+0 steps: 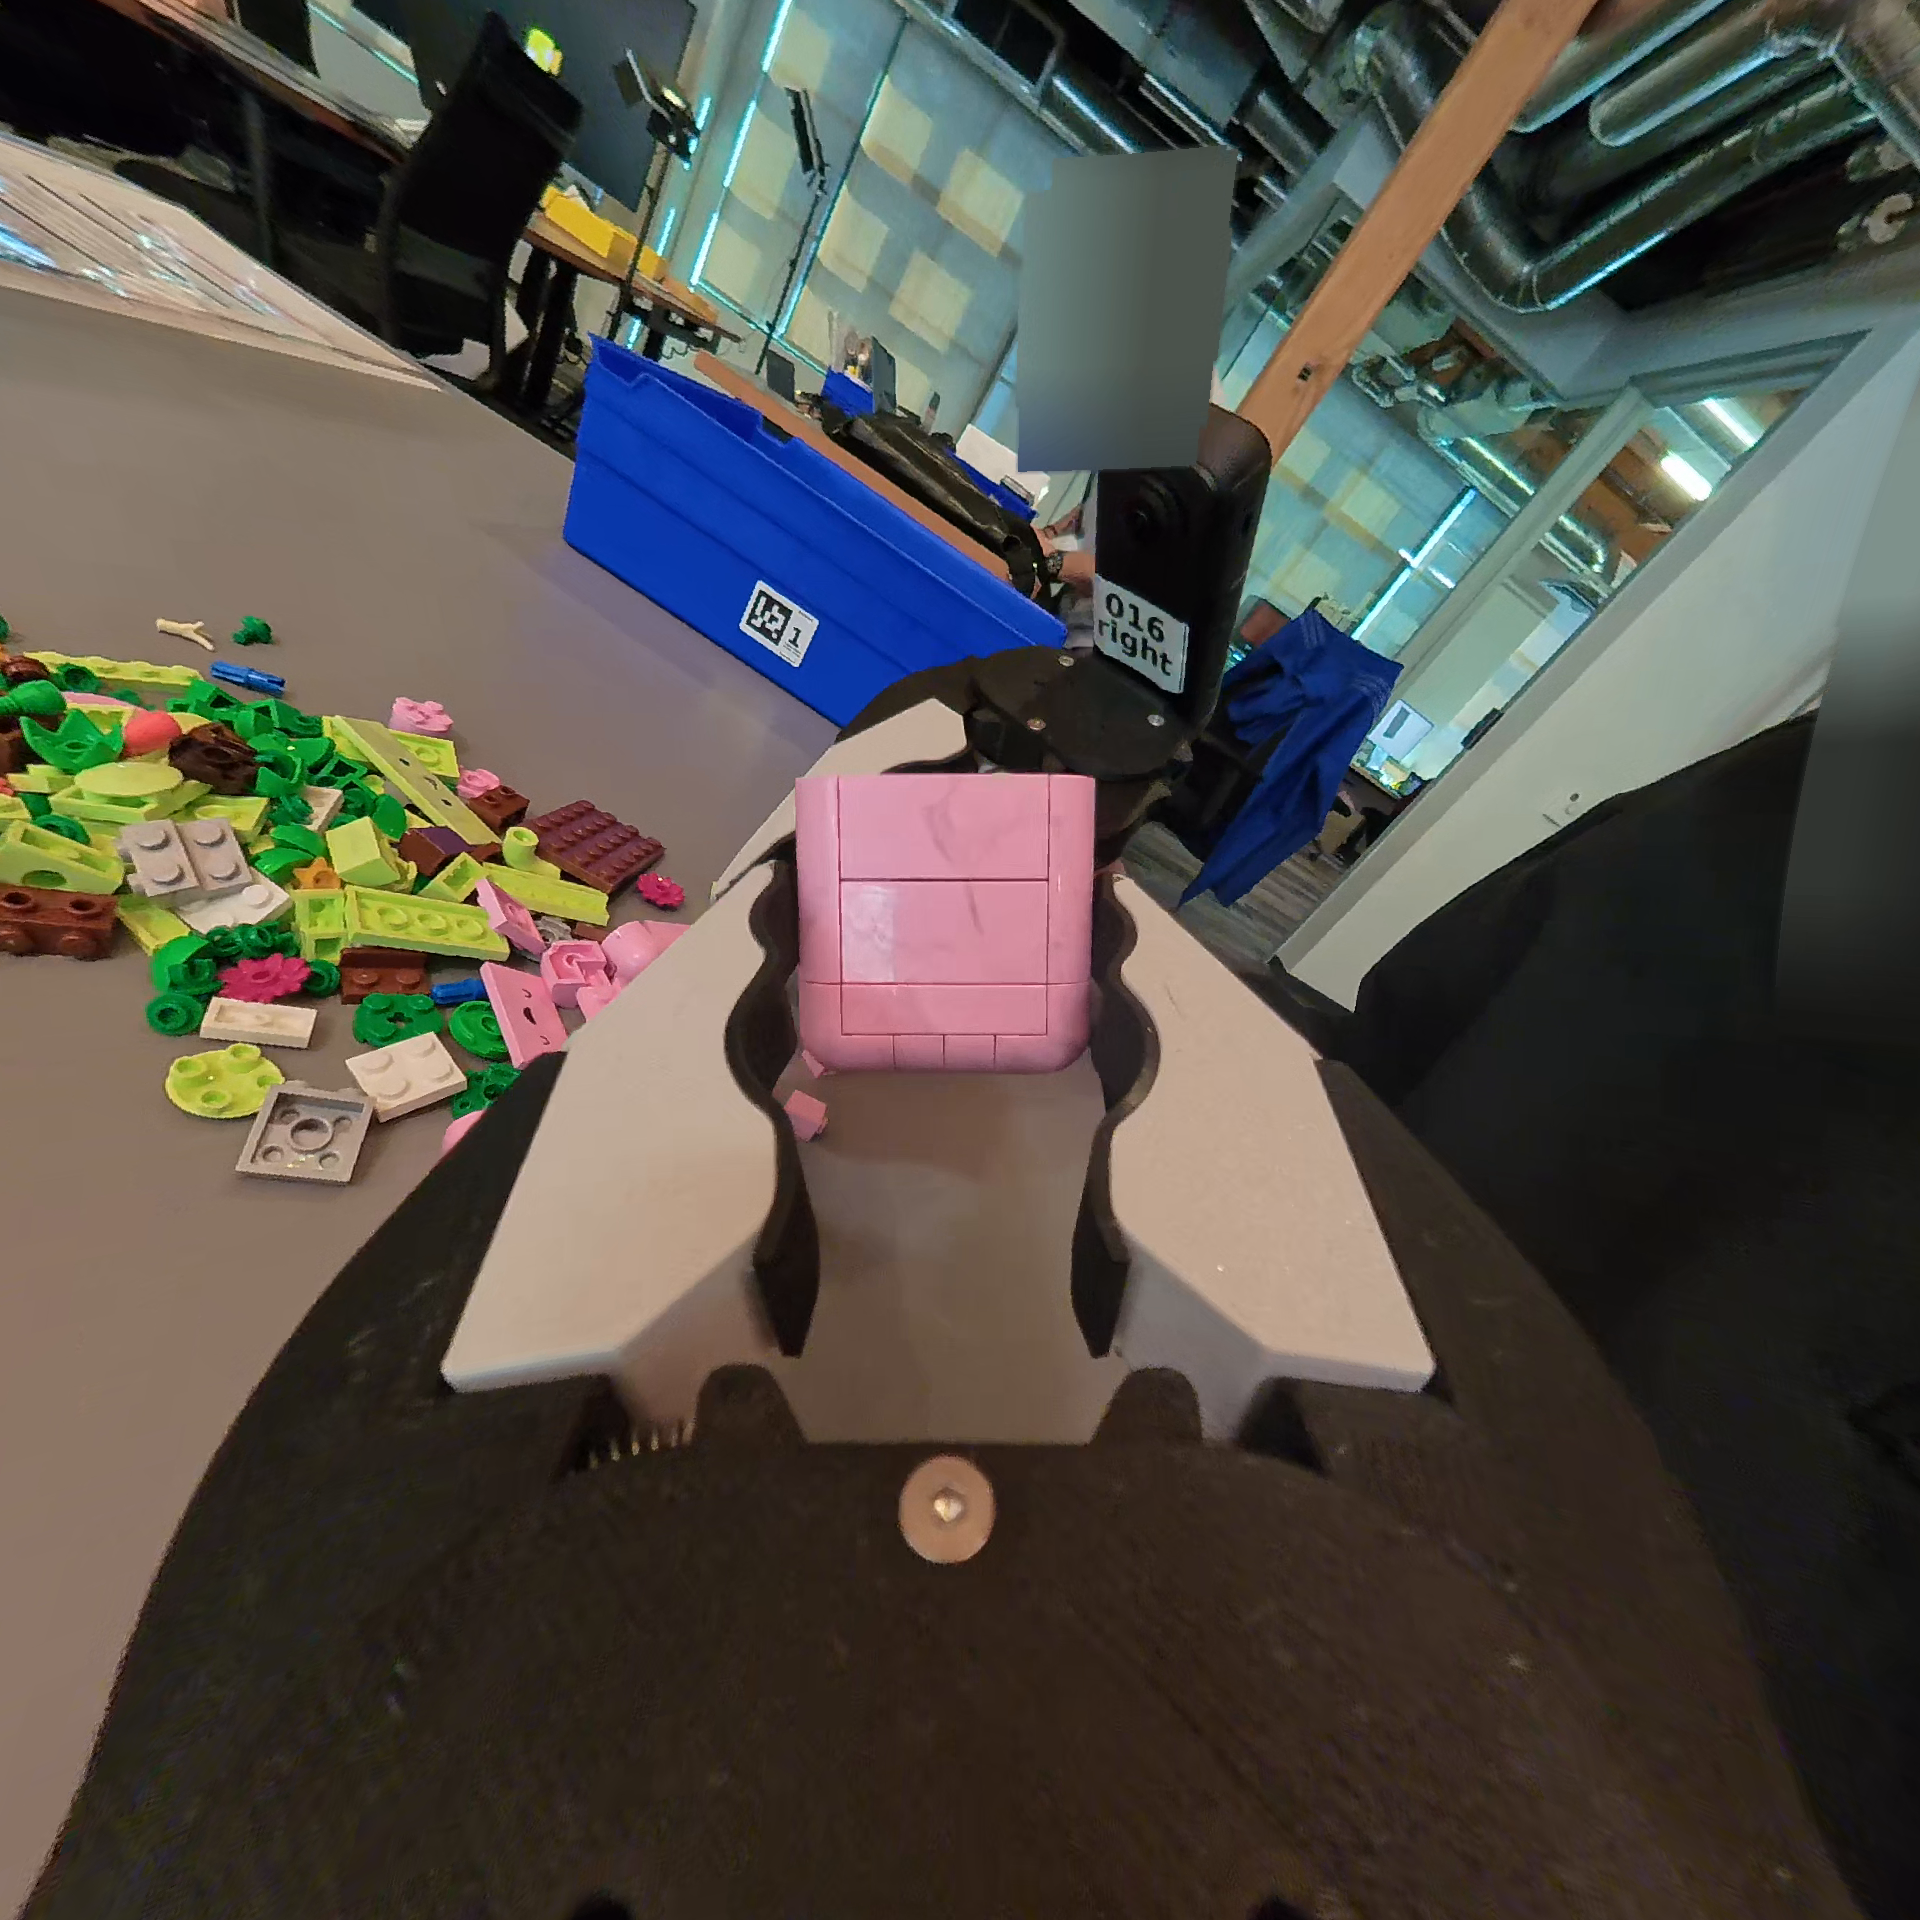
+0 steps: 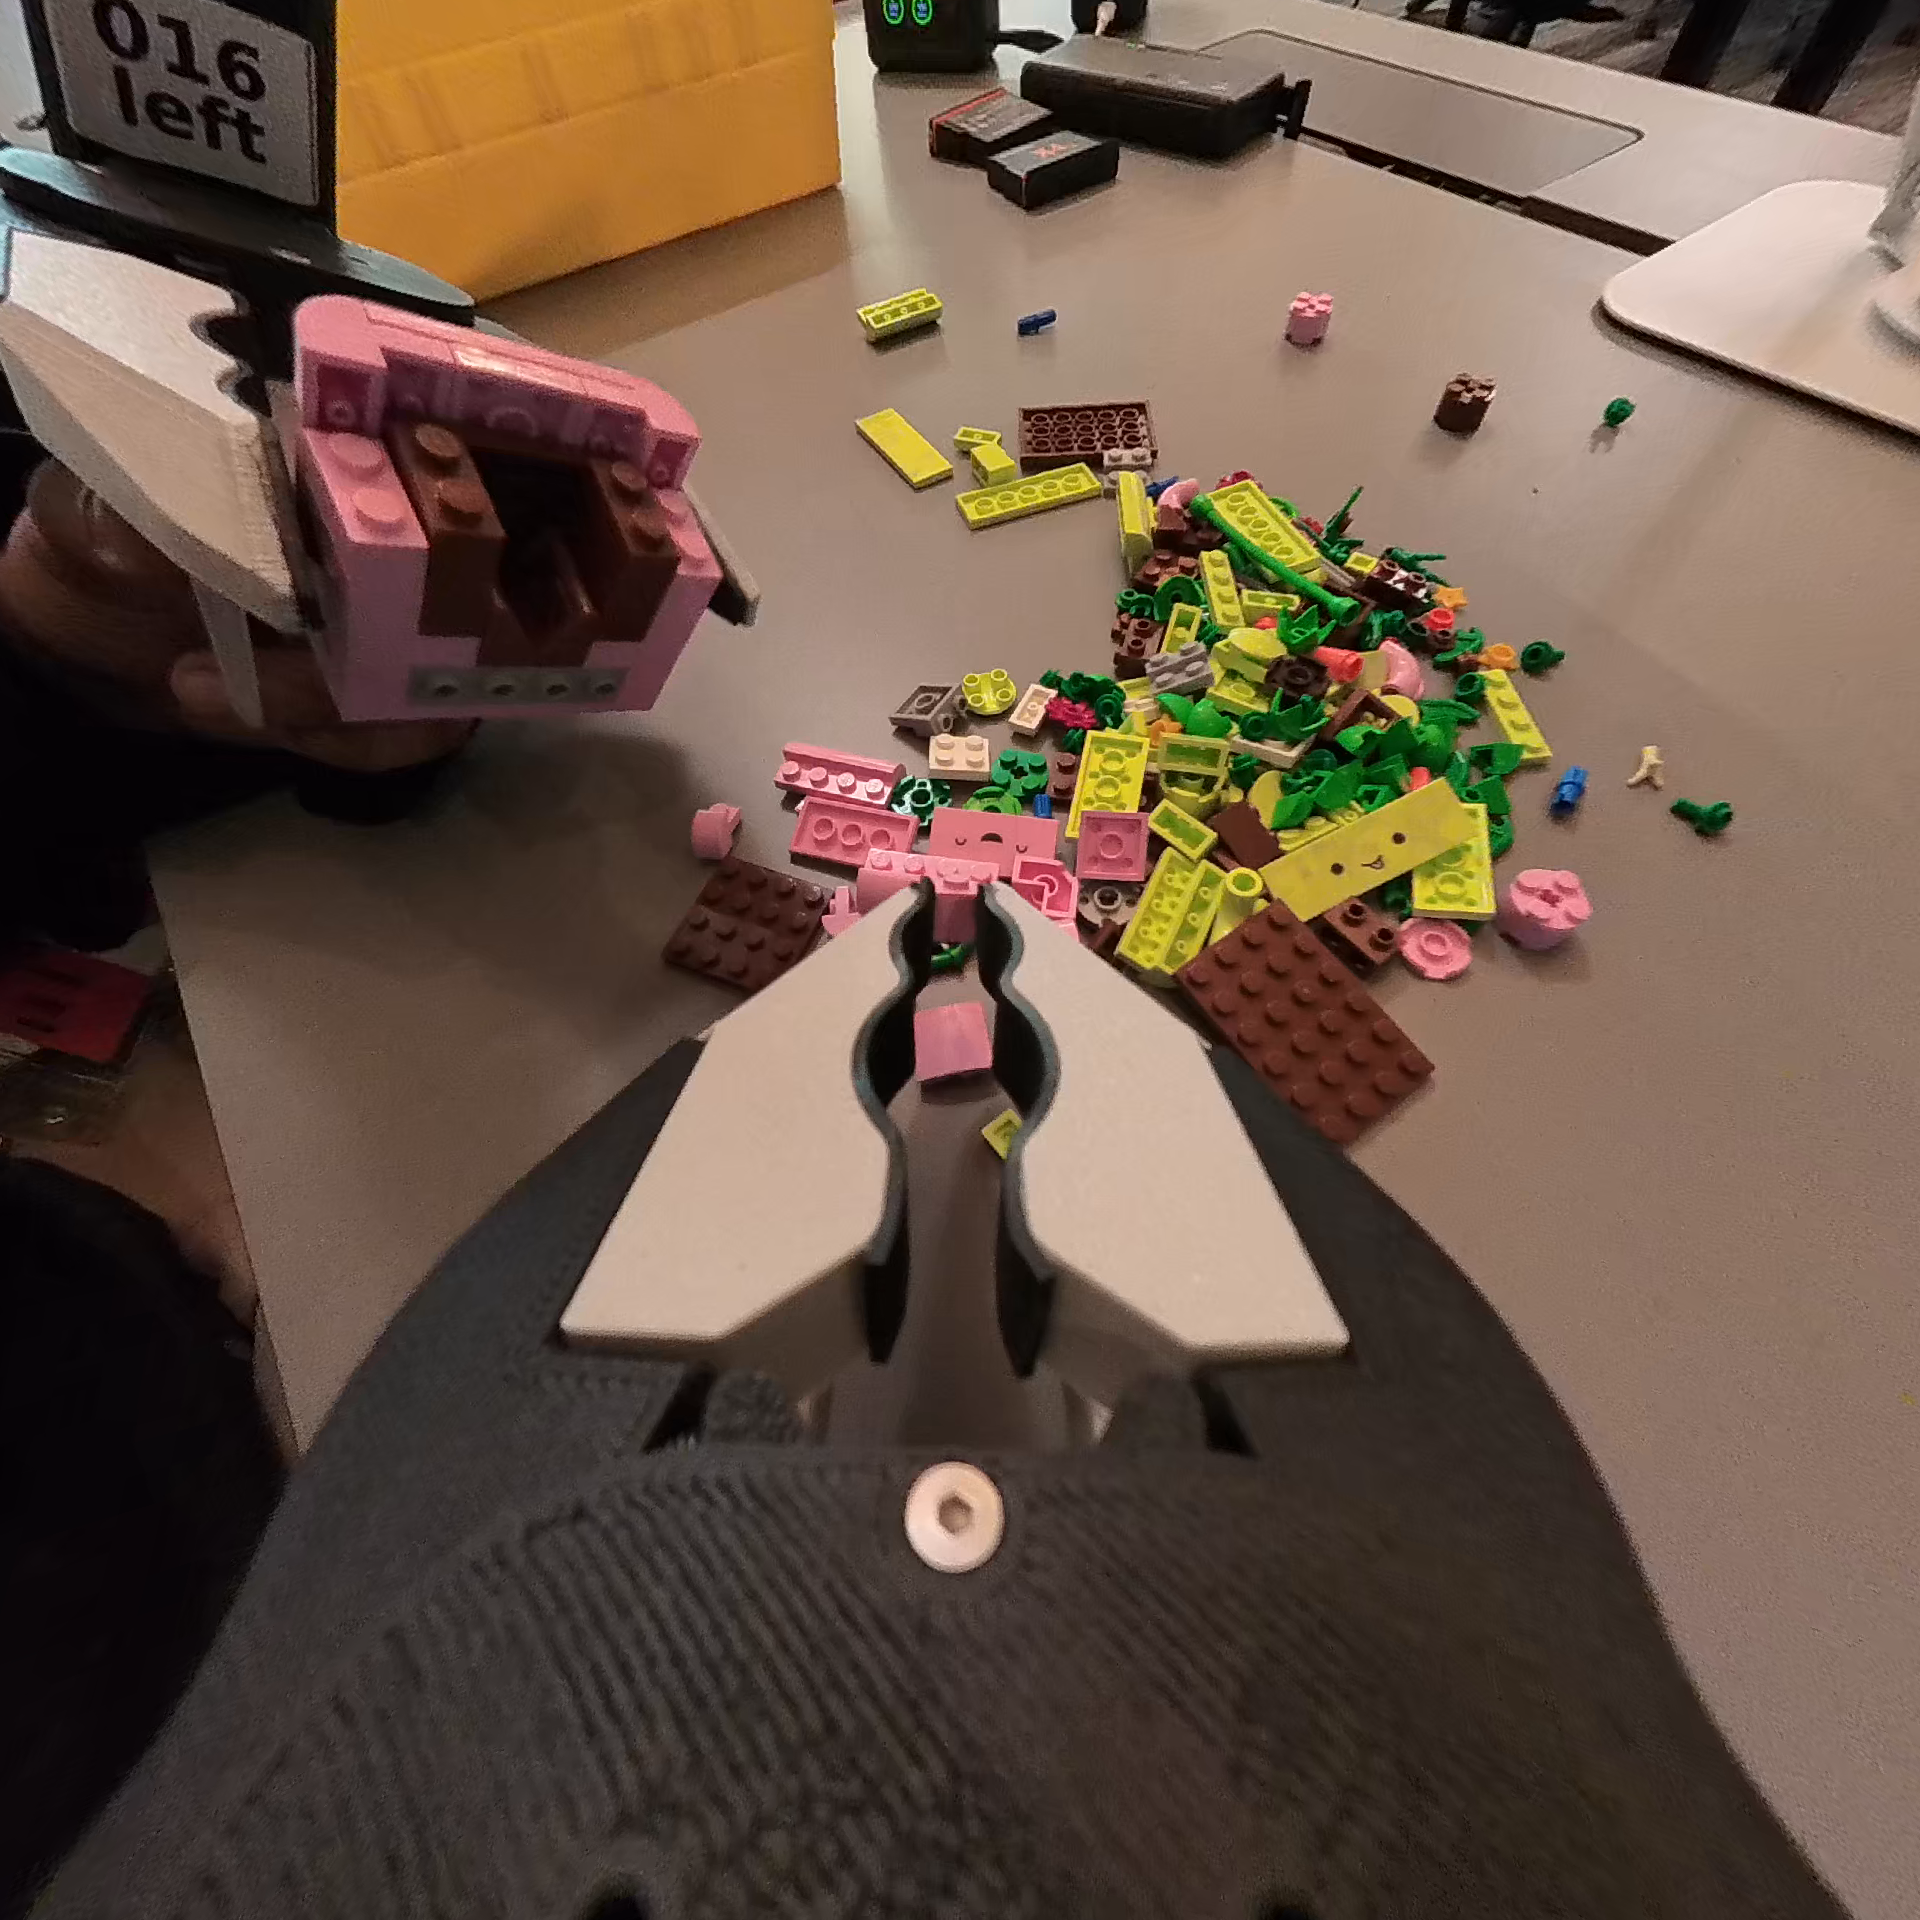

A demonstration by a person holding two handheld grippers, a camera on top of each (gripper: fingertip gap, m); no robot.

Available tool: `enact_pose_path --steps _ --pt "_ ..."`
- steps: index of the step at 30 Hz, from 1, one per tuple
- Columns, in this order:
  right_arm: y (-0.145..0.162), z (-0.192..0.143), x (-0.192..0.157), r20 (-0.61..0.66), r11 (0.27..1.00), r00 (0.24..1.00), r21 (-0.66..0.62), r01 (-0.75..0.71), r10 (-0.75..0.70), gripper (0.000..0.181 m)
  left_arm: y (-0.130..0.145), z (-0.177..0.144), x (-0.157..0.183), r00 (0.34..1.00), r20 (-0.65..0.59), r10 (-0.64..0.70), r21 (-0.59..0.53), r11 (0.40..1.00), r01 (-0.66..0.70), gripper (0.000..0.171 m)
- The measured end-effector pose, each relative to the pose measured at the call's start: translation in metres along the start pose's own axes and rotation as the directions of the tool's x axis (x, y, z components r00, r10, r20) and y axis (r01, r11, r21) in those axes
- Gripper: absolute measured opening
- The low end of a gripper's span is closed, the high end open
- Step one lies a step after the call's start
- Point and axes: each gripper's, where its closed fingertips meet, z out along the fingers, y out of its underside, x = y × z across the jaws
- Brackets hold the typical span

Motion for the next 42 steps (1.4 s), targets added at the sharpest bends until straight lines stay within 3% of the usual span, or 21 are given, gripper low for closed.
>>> enact_pose_path --steps 15,21,25,30,36,40,42 --pt "-0.004 -0.003 0.002 -0.022 1.000 1.000 0.031 0.006 -0.005 0.008 -0.001 0.000 0.002 1.000 -0.001 0.025 0.005 1.000 -0.025 0.055" --pt "-0.033 -0.024 -0.017 0.080 0.965 0.996 0.263 0.023 -0.045 0.009 -0.004 -0.002 0.003 1.000 -0.018 0.004 0.026 1.000 -0.004 0.055" --pt "-0.056 -0.046 -0.034 0.241 0.889 0.970 0.451 -0.078 -0.038 0.026 -0.005 -0.002 0.007 0.999 -0.048 -0.006 0.033 0.999 0.007 0.055" --pt "-0.065 -0.056 -0.041 0.418 0.842 0.908 0.479 -0.250 0.031 0.047 0.002 0.003 0.005 0.999 -0.019 0.027 -0.011 1.000 -0.027 0.054" --pt "-0.062 -0.051 -0.055 0.419 0.871 0.908 0.456 -0.180 -0.032 0.047 -0.005 -0.001 0.013 0.996 -0.090 -0.009 0.038 0.999 0.012 0.055" --pt "-0.066 -0.046 -0.073 0.373 0.862 0.916 0.502 -0.068 -0.145 0.067 -0.011 -0.004 0.018 0.975 -0.187 -0.123 0.066 0.988 0.138 0.054" --pt "-0.071 -0.042 -0.075 0.270 0.830 0.939 0.556 0.027 -0.211 0.086 -0.011 -0.004 0.017 0.959 -0.215 -0.183 0.059 0.978 0.199 0.054"
